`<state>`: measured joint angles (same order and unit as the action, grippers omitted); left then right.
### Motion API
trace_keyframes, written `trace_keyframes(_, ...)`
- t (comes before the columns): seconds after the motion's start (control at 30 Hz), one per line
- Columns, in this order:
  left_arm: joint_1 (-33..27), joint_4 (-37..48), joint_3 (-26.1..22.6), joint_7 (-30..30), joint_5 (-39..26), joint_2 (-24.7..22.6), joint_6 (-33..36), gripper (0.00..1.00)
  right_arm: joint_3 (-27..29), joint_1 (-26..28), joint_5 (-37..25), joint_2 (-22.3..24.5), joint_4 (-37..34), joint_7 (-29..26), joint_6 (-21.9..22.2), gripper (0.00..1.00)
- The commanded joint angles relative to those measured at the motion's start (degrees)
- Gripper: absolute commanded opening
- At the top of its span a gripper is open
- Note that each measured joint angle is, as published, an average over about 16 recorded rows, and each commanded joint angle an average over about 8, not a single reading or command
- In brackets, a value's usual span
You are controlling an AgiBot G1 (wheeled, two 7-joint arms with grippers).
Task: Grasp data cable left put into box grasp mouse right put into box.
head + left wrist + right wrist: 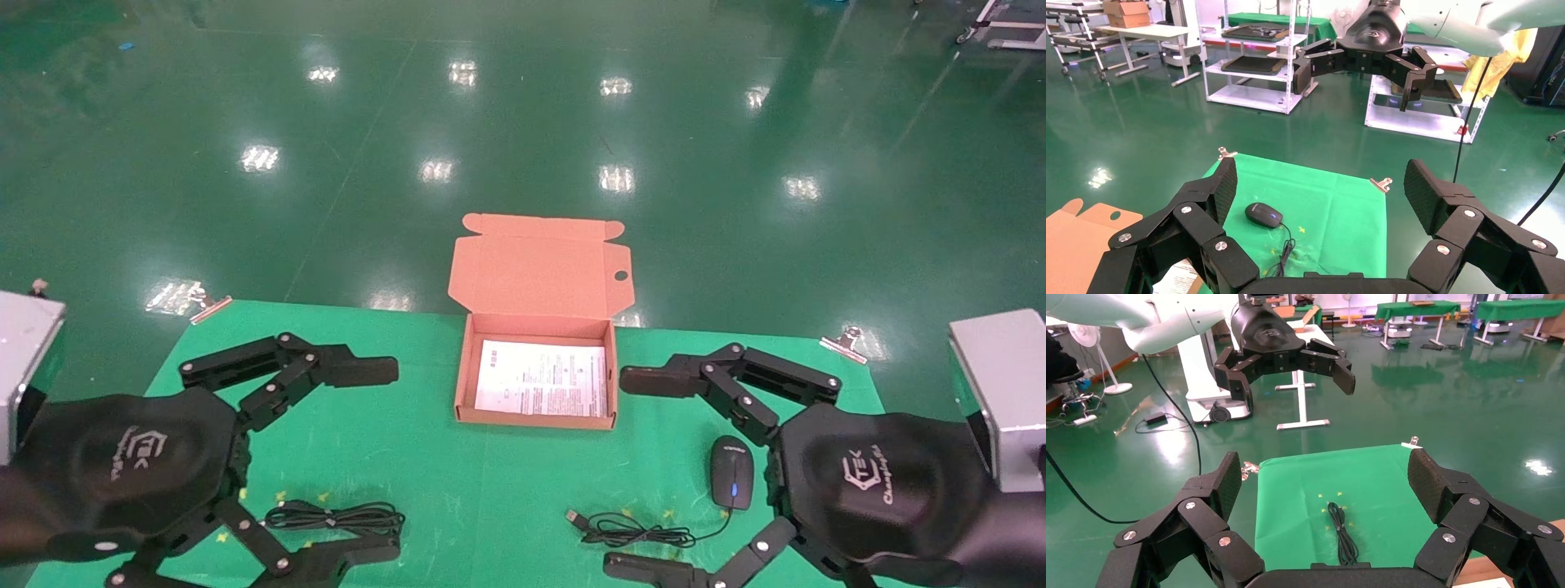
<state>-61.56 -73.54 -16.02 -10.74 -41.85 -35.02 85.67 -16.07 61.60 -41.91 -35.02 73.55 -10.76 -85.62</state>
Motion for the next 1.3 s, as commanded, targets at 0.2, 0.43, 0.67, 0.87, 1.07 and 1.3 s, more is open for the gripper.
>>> trace_keyframes(0.2,-0.03,0.02,-0.03,0.01,-0.04,-0.03,-0.05,1.0,0.01,0.0,0.01,0.0,0.0,0.0,-0.01,1.0)
trace_keyframes(0.43,-0.03,0.09,-0.28,-0.13,-0.41,-0.02,0.09,1.0,-0.03,0.26,-0.53,0.12,0.06,0.44,-0.06,1.0)
trace_keyframes(0.67,-2.25,0.85,-2.82,-1.85,-5.03,0.04,1.0,1.0,-0.97,1.97,-4.21,0.36,0.28,1.63,-0.12,1.0)
trace_keyframes(0.87,-7.94,0.83,-6.95,-4.27,-14.02,-0.33,2.51,1.0,-3.4,6.62,-12.64,-0.19,2.31,5.24,-0.86,1.0)
trace_keyframes(1.07,-14.6,-0.64,-12.11,-5.73,-24.53,-1.77,3.84,1.0,-8.93,14.77,-24.62,-2.33,3.96,15.65,-3.69,1.0)
trace_keyframes(1.3,-20.03,-0.78,-18.56,-6.54,-33.59,-4.23,4.21,1.0,-18.02,21.84,-35.78,-4.18,4.37,26.75,-3.82,1.0)
